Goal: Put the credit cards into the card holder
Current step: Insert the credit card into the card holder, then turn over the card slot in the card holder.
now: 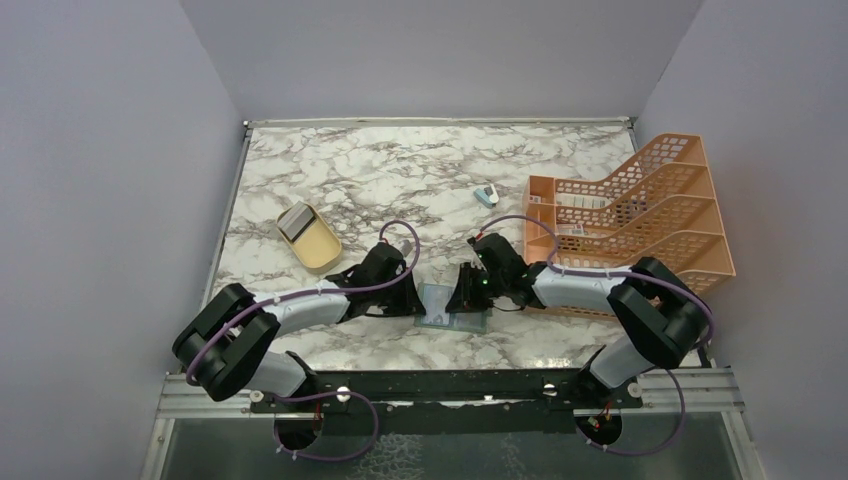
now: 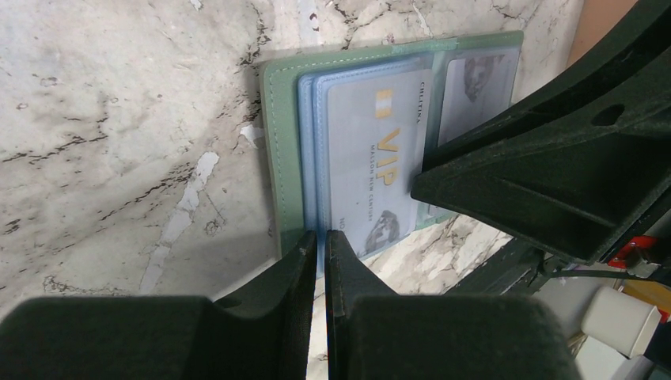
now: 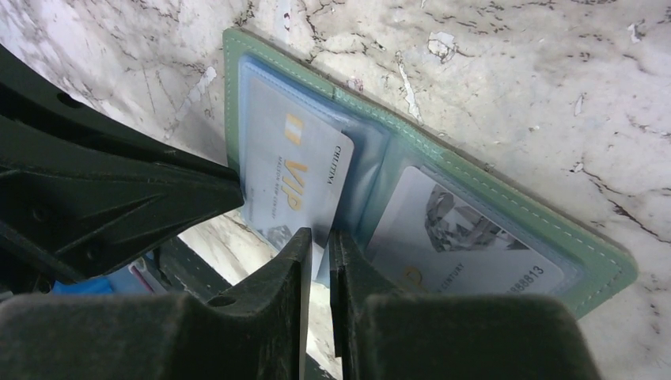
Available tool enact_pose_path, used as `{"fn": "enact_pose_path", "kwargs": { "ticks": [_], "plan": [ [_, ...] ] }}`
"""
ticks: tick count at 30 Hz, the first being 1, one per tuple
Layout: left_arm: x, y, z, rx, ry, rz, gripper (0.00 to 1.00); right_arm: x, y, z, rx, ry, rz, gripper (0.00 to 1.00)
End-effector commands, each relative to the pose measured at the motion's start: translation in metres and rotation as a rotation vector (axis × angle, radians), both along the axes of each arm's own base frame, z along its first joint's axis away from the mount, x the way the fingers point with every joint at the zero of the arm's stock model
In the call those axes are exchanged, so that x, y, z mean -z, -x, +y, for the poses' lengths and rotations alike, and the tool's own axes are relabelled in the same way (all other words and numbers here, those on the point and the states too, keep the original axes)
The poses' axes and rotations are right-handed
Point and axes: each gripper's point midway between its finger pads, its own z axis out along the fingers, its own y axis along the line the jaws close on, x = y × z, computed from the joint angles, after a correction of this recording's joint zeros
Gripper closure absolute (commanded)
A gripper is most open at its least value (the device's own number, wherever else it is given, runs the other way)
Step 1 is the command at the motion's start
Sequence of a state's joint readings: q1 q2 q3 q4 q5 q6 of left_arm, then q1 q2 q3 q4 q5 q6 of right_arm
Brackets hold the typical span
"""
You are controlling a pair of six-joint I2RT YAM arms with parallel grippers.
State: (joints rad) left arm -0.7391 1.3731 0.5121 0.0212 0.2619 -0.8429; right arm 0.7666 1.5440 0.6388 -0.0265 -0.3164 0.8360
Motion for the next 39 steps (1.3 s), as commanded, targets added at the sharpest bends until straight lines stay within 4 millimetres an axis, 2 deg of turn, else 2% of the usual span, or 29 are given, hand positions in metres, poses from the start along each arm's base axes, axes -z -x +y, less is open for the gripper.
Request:
{"fn": "enact_pose_path", "kwargs": {
  "ticks": [1, 8, 13, 18, 22, 30, 34, 39],
  "plan": [
    [-0.006, -0.002, -0.007, 0.022, 0.034, -0.015, 0.87, -0.007, -0.004, 0.011, -0.017, -0.035, -0.021, 0.87],
    [-0.02, -0.006, -0.005, -0.007, 0.038, -0.038, 0.85, -0.016, -0.009, 0.004, -0.002, -0.005, -0.063, 0.94],
    [-0.03, -0.013, -0.007, -0.018, 0.046, -0.054, 0.76, -0.016, -0.009, 0.001, 0.0, 0.013, -0.061, 0.85],
    [-0.039, -0.017, -0.015, -0.011, 0.089, -0.063, 0.67, -0.016, -0.014, -0.001, 0.008, 0.042, -0.077, 0.84],
    [-0.039, -0.018, -0.015, -0.006, 0.095, -0.064, 0.64, -0.009, -0.014, 0.0, 0.007, 0.049, -0.062, 0.85],
    [-0.035, -0.024, 0.004, -0.049, 0.09, -0.101, 0.64, -0.001, -0.012, 0.0, -0.002, 0.052, -0.053, 0.88],
    [-0.042, -0.024, 0.002, -0.031, 0.132, -0.122, 0.56, 0.003, -0.011, -0.004, 0.002, 0.069, -0.057, 0.88],
    [-0.048, -0.027, -0.003, -0.033, 0.175, -0.129, 0.52, 0.016, -0.007, -0.015, 0.007, 0.124, -0.048, 0.91]
  ]
}}
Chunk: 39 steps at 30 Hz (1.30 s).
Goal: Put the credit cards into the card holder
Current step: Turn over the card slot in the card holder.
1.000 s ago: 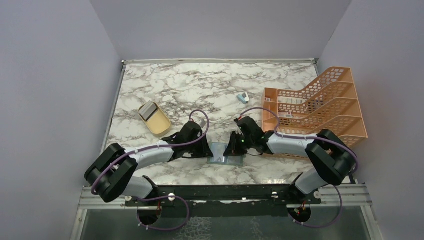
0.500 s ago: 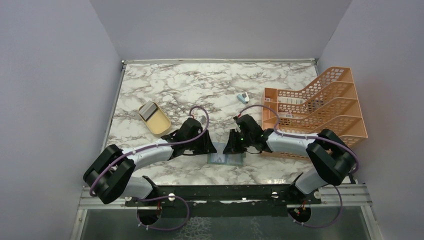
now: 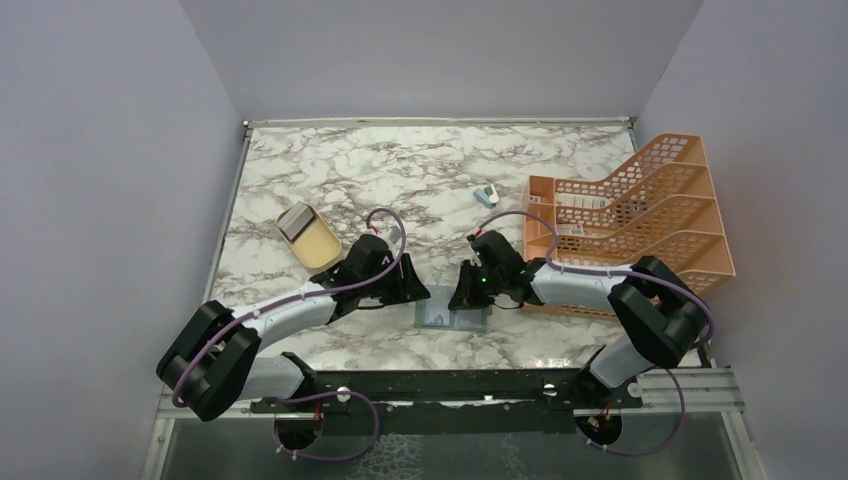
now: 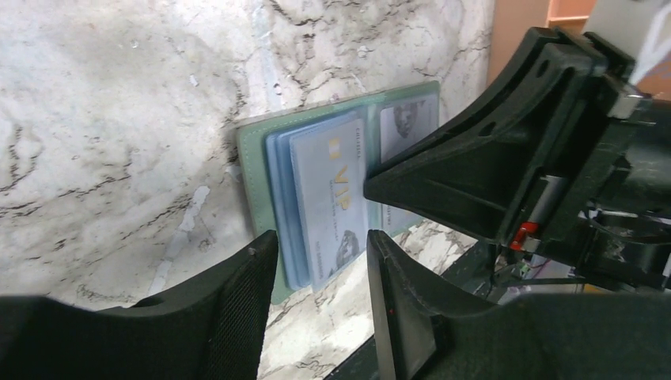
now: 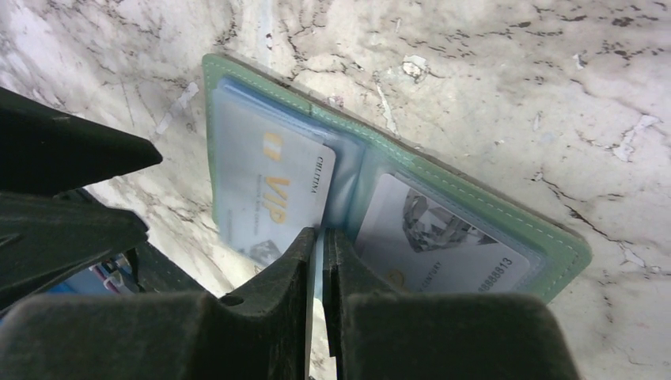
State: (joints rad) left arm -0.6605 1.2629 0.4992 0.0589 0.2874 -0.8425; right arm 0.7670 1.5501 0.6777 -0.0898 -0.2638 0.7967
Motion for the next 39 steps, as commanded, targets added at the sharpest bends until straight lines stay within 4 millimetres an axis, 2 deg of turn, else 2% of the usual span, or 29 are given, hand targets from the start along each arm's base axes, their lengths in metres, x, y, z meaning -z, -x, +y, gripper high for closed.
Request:
{"fn": "enact_pose_path", "kwargs": {
  "ticks": [1, 9, 20, 39],
  "plan": [
    [-0.015, -0.004, -0.009, 0.025, 0.077, -0.044, 0.51, 0.016, 0.001, -0.012, 0.006, 0.069, -0.019, 0.92],
    [-0.016, -0.001, -0.014, 0.032, 0.129, -0.043, 0.46, 0.019, 0.001, -0.017, 0.017, 0.08, -0.039, 0.95],
    [-0.019, 0.001, -0.024, 0.063, 0.191, -0.033, 0.45, 0.024, 0.004, -0.017, 0.016, 0.069, -0.022, 0.96],
    [0.007, 0.002, -0.022, 0.039, 0.157, 0.034, 0.46, 0.027, 0.007, -0.015, 0.004, 0.058, -0.011, 0.96]
  ]
}}
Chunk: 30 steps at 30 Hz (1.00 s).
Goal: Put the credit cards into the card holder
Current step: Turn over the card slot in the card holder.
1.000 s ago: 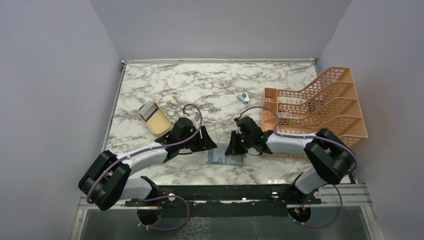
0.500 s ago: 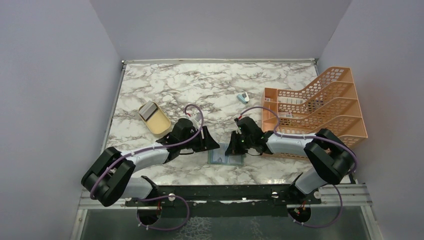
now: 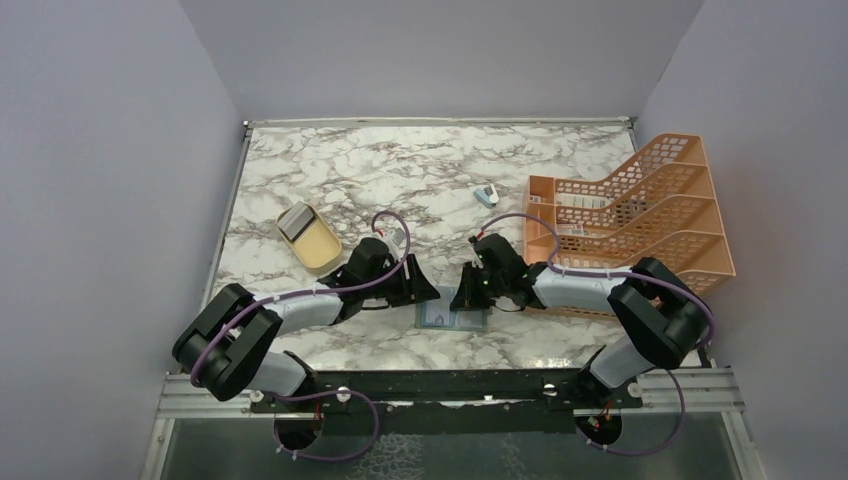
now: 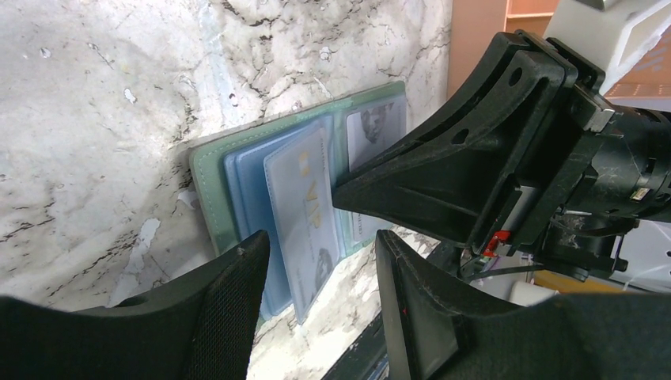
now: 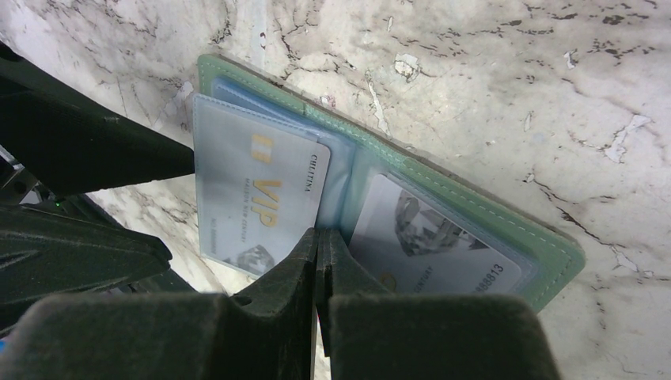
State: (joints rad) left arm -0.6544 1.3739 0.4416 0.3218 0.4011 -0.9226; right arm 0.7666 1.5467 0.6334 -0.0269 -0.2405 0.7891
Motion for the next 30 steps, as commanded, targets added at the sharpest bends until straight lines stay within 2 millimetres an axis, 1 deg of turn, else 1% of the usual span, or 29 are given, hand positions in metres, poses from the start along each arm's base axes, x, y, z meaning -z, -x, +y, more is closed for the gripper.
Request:
{"fn": "enact_pose_path", "kwargs": {
  "ticks": [1, 9, 12, 15, 19, 21, 26, 30],
  "plan": [
    [0.003, 0.003, 0.0, 0.005, 0.015, 0.011, 0.46, 0.02, 0.009, -0.01, -0.005, 0.057, 0.023, 0.96],
    [0.001, 0.003, -0.004, 0.013, 0.034, 0.018, 0.5, 0.02, 0.009, -0.01, -0.005, 0.052, 0.026, 0.96],
    [-0.001, 0.004, -0.007, 0.024, 0.052, 0.022, 0.53, 0.02, 0.01, -0.01, -0.004, 0.051, 0.028, 0.96],
    [-0.005, 0.003, -0.01, 0.026, 0.067, 0.02, 0.55, 0.016, 0.009, -0.008, 0.0, 0.035, 0.021, 0.96],
    [-0.009, 0.004, -0.014, 0.042, 0.079, 0.016, 0.55, 0.006, 0.004, -0.004, -0.004, 0.026, -0.001, 0.96],
    [-0.011, 0.005, -0.015, 0.042, 0.085, 0.017, 0.55, 0.0, 0.0, -0.006, 0.005, 0.033, -0.018, 0.95],
    [-0.023, 0.003, -0.021, 0.048, 0.115, 0.008, 0.55, -0.012, -0.004, -0.012, 0.035, 0.045, -0.06, 0.84],
    [-0.032, 0.002, -0.028, 0.063, 0.131, -0.006, 0.55, -0.028, -0.01, -0.023, 0.065, 0.075, -0.116, 0.76]
  ]
}}
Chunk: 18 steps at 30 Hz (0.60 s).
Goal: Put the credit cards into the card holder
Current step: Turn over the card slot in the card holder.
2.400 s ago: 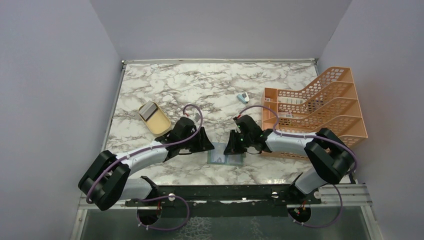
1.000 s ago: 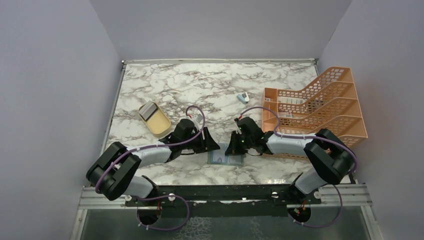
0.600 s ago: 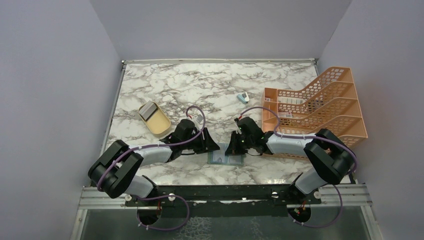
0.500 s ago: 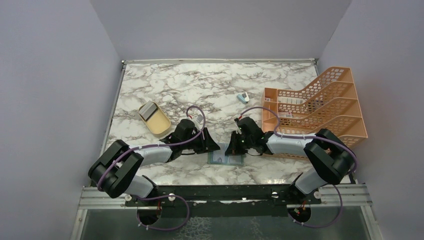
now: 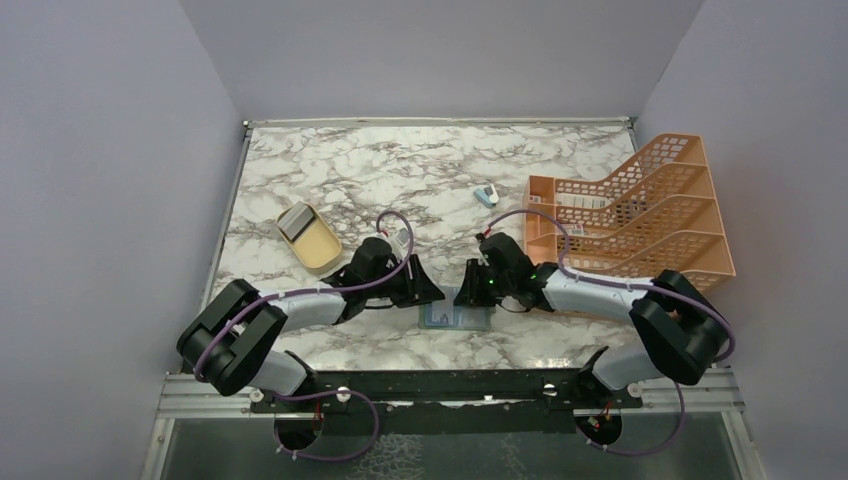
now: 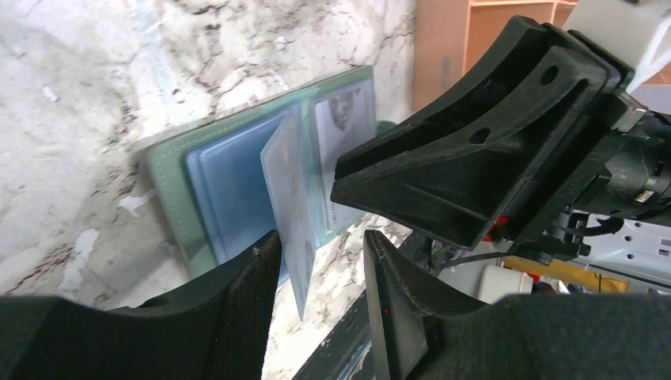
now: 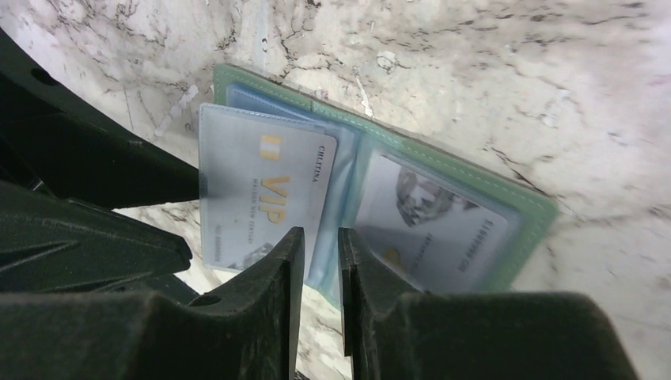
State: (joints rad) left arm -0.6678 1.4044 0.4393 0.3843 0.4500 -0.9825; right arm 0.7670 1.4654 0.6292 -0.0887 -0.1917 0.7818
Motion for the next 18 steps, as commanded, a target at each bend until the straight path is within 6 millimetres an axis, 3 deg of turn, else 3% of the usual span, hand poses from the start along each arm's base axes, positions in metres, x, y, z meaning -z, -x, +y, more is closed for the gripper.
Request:
{"fn": "enact_pose_path", "kwargs": {
  "ticks": [1, 13, 18],
  "plan": [
    [-0.027, -0.004, -0.017, 0.041, 0.072, -0.046, 0.55, -0.018, -0.011, -0.017, 0.053, 0.066, -0.094, 0.75],
    [-0.039, -0.002, -0.046, 0.083, 0.085, -0.075, 0.55, -0.098, -0.022, -0.065, 0.251, 0.074, -0.302, 0.66],
    [-0.037, 0.001, -0.064, 0.126, 0.076, -0.078, 0.56, -0.125, -0.019, -0.075, 0.279, 0.018, -0.38, 0.63]
  ]
}}
